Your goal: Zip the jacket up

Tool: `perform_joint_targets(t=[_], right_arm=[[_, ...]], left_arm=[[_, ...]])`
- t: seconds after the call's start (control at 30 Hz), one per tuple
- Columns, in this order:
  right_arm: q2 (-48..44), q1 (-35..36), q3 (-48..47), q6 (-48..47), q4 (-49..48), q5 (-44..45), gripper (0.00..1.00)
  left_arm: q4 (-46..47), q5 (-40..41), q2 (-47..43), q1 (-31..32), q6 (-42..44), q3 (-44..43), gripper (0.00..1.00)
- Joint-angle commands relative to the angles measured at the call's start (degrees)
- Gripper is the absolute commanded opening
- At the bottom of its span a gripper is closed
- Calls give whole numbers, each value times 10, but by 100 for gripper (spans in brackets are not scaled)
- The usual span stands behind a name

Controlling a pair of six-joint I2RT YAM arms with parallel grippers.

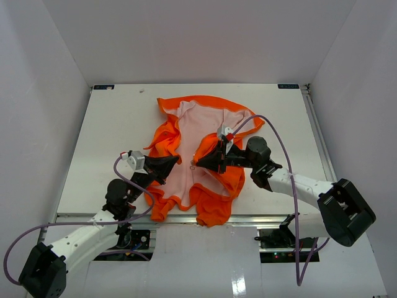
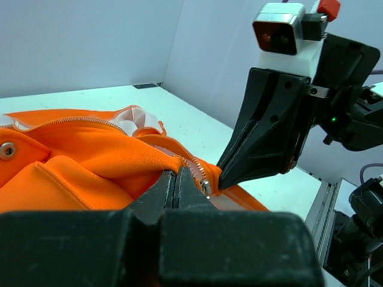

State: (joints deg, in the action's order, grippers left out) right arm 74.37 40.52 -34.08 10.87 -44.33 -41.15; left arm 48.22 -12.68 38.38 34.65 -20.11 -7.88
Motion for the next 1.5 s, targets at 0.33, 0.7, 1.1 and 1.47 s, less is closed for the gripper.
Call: perform_joint_targets(t=[0.33,0.7,1.1,1.47], right_arm=[[28,25,-59,24,-60,-31,8],[42,36,-72,48,-84,-51,8],[36,43,-72,48,-94,-45,8],[29,44,-67,46,-110,-30,8]], left_arm=[[67,-13,-1,2,16,-1,0],[116,-5,20,2,19,11,0],[122,-2,27,2,9,6,0],[116,-2,28,1,7,7,0]])
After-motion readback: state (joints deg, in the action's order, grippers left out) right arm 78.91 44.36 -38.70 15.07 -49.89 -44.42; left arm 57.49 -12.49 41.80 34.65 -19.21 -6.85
